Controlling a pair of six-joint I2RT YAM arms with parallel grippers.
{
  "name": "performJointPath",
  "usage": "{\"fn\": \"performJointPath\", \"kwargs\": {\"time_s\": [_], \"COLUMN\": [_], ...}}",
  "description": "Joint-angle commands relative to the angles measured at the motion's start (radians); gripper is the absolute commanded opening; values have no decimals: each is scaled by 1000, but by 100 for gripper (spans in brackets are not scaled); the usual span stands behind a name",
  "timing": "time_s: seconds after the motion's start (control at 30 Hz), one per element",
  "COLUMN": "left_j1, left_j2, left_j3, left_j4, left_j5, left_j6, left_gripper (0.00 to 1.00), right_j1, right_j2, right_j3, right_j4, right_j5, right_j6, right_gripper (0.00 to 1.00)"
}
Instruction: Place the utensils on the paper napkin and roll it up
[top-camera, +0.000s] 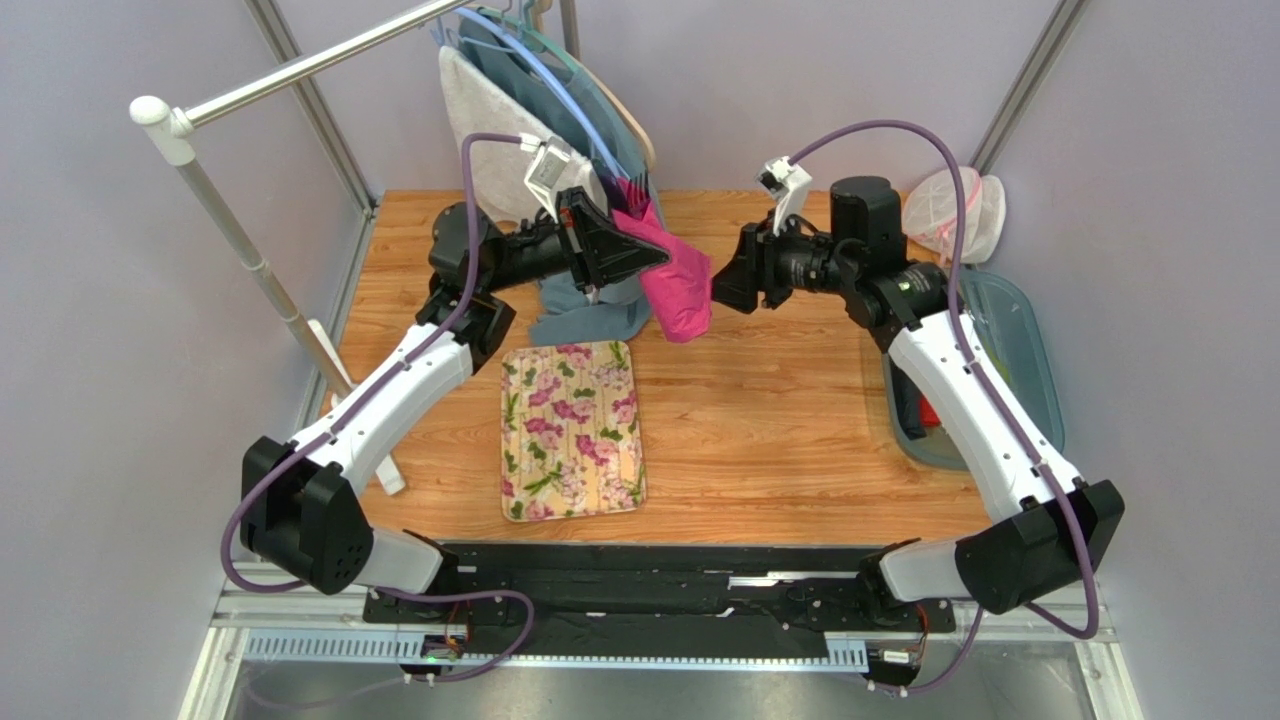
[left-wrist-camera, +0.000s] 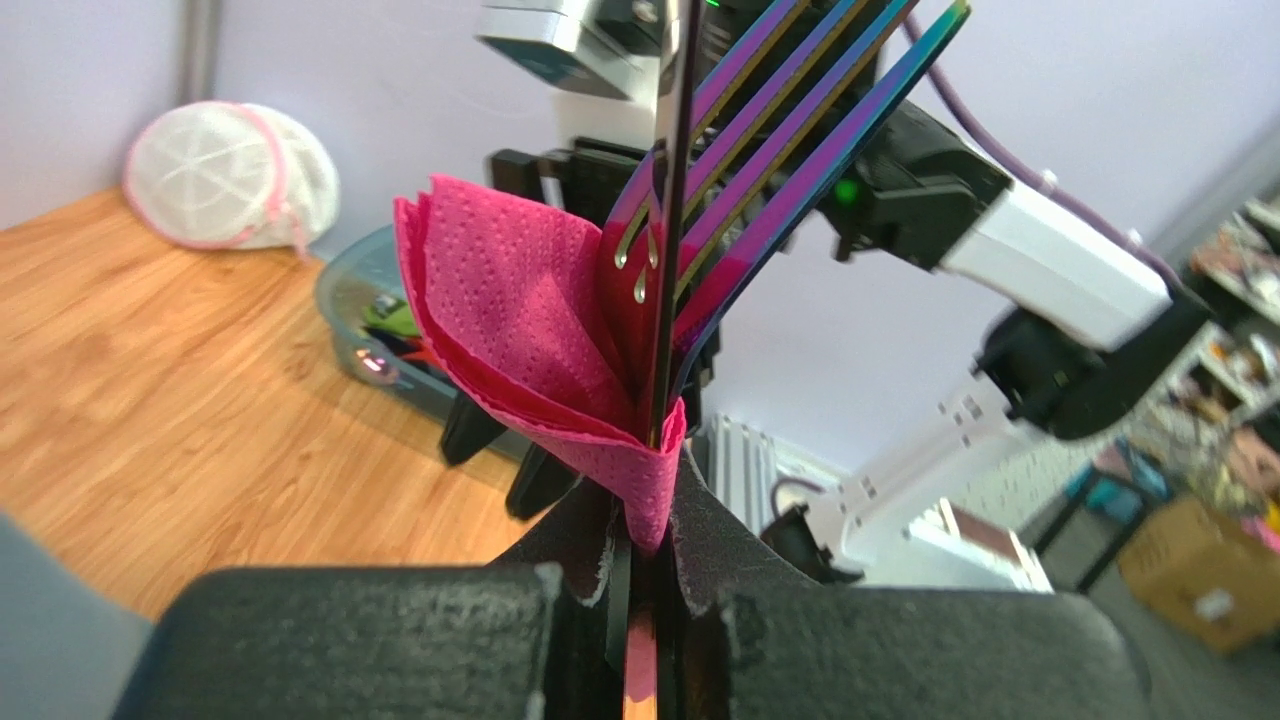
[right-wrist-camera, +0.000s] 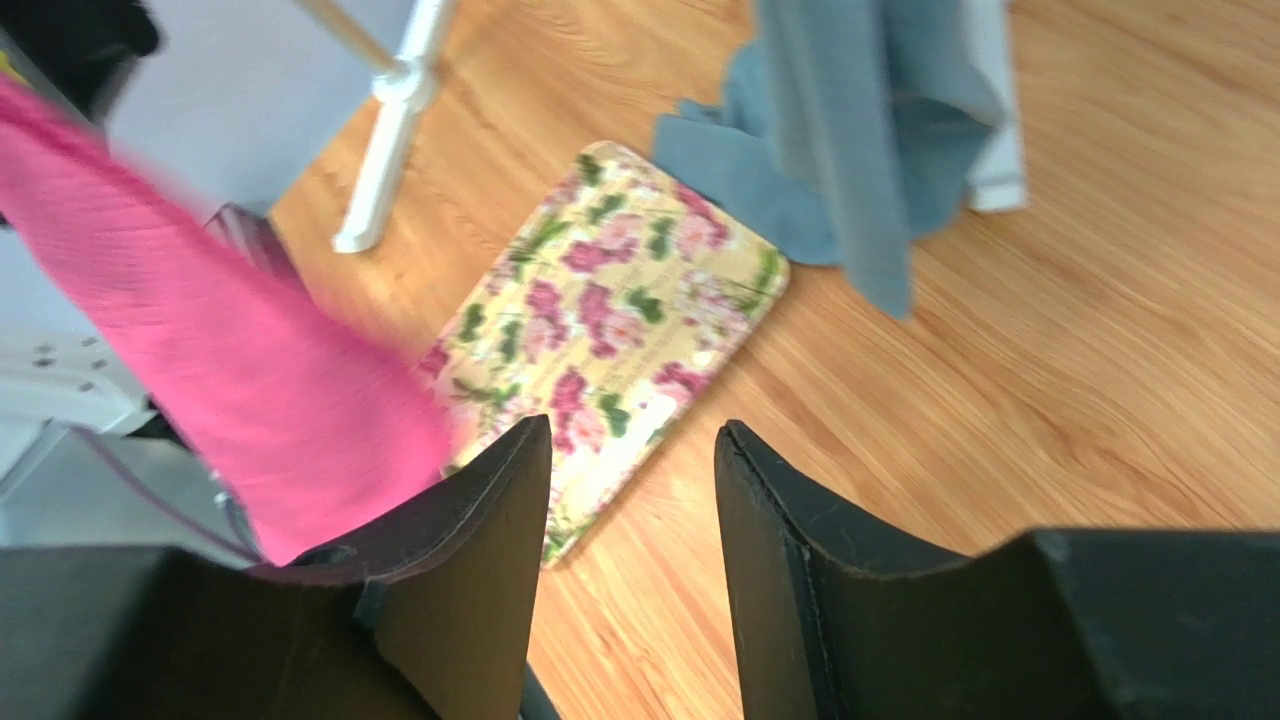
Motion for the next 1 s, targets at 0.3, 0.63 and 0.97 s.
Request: {"fn": "performJointPath", "kwargs": {"time_s": [0.3,0.63,0.97], "left_j1": [32,32,18], "left_j2": [42,85,48], "left_j3": [67,96,86], "left_j4": [-115,-88,19], "left_j5": [-201,-163,-77], "left_j6": [-21,-107,-116], "left_gripper": [0,0,0], "right_j1": [-30,134,160], "right_j2": [-140,-91,-28], "right_j3": [108,119,101], "right_j4": [-64,3,56], "right_j5": [173,129,108], "right_j6": [-86,-130,-155], "right_gripper": [70,71,73]}}
